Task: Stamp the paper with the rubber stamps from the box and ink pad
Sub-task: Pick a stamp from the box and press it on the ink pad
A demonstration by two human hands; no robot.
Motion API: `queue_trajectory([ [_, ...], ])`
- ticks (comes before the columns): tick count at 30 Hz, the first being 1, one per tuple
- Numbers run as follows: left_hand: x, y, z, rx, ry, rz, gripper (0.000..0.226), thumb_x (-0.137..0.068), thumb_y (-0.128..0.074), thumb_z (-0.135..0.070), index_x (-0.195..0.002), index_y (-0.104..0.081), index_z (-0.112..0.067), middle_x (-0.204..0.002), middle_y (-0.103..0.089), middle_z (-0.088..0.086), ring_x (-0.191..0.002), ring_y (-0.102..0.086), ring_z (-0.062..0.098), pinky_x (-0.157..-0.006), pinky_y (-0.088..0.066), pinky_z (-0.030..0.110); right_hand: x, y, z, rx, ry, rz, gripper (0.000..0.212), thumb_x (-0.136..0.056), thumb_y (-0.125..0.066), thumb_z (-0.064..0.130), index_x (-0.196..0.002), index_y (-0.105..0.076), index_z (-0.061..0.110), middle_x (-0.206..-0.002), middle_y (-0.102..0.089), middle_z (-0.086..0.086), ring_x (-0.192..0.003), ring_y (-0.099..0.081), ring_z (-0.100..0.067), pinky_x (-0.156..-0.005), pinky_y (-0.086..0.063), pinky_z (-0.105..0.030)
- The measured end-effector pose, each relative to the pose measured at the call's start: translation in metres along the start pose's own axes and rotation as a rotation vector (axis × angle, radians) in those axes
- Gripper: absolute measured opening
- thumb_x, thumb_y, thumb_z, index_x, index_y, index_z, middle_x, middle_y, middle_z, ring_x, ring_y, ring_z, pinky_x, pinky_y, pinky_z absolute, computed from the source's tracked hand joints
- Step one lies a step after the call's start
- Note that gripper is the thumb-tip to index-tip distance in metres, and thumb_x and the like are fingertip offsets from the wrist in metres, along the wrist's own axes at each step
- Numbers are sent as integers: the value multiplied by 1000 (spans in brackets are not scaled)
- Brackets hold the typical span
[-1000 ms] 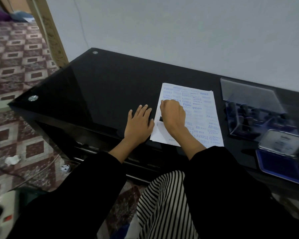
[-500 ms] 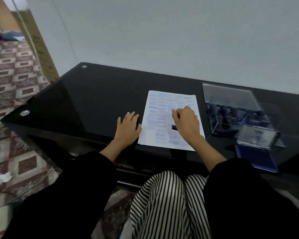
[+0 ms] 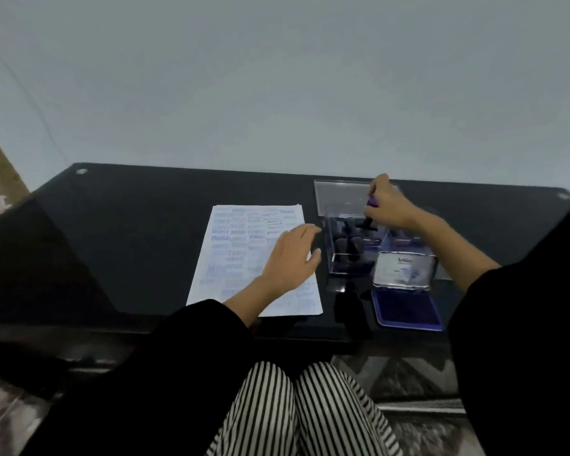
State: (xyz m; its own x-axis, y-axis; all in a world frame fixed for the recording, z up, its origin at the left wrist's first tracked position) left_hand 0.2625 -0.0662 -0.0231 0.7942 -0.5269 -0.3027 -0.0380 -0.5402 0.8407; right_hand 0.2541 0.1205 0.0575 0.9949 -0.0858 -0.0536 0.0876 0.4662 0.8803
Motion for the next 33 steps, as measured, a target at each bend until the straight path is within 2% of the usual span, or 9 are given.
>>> queue_trajectory([
  [3,-27,-17,-19,1,-59,30,47,-96,-45,-26,-139,-39,-8,-144,-40,6,-134,-36,21,-111,-27,32,-4,11,-20,68,-59,46,24,-89,-56,6,-110,-44,2,-107,-53,-19,-91,-51,-27,-71,-38,-29],
  [6,-50,-33,-28,-34,-74,57,50,-97,-42,-32,-141,-36,-9,-149,-34,5,-139,-29,20,-115,-24,36,-7,8,-37,117,-89,68,34,-85,-66,14,-113,-51,3,-119,-56,-16,-109,-53,-30,-83,-41,-32],
  [8,-60,-42,-30,-69,-57,93,52,-98,-37,-34,-144,-31,-10,-152,-28,4,-143,-21,19,-117,-19,38,-10,0,-45,136,-93,112,36,-82,-70,17,-112,-53,5,-118,-58,-15,-107,-54,-28,-82,-41,-30],
  [12,-67,-56,-28,-135,-40,160,54,-100,-32,-36,-147,-23,-12,-156,-19,2,-146,-11,17,-119,-13,39,-9,-10,-49,126,-70,144,33,-81,-71,12,-110,-59,3,-116,-59,-15,-87,-50,-21,-76,-42,-29],
  [16,-65,-63,-25,-109,-30,135,52,-100,-31,-34,-146,-25,-11,-155,-23,3,-146,-13,18,-118,-17,39,-10,-14,-53,268,-40,98,28,-77,-75,20,-103,-67,12,-110,-66,-9,-101,-61,-25,-73,-40,-27],
  [19,-65,-63,-25,-95,-34,129,51,-100,-32,-31,-146,-27,-10,-154,-26,4,-146,-14,19,-117,-19,40,-10,-21,-56,374,-47,71,28,-75,-76,27,-101,-68,19,-108,-68,-6,-101,-62,-25,-75,-45,-31],
  [22,-64,-63,-25,-74,-34,130,50,-100,-33,-30,-145,-28,-9,-153,-27,5,-146,-14,19,-117,-20,40,-8,-25,-57,432,-55,40,29,-76,-75,31,-102,-68,20,-108,-68,-7,-101,-63,-26,-79,-48,-33],
  [27,-64,-64,-25,-67,-33,130,50,-100,-32,-30,-145,-28,-9,-153,-28,5,-146,-14,19,-118,-19,40,-6,-29,-58,444,-95,56,27,-77,-74,28,-103,-71,20,-106,-69,-8,-97,-64,-26,-69,-44,-30],
  [33,-63,-65,-25,-60,-37,117,50,-100,-32,-30,-145,-28,-9,-153,-29,5,-145,-15,19,-118,-19,38,-7,-29,-54,479,-79,32,28,-78,-73,28,-103,-70,17,-106,-68,-10,-94,-65,-28,-67,-44,-31],
])
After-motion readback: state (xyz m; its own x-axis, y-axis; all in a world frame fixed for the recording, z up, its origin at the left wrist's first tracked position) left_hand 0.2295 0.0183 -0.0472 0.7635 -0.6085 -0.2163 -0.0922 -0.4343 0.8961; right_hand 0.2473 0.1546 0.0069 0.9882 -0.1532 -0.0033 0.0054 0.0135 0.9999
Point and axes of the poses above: each hand's wrist, its own x-axis away from the middle knuckle, its own y-axis out of the back of the hand, z = x × y, the point moved 2 cm from there along -x, towards the middle knuckle
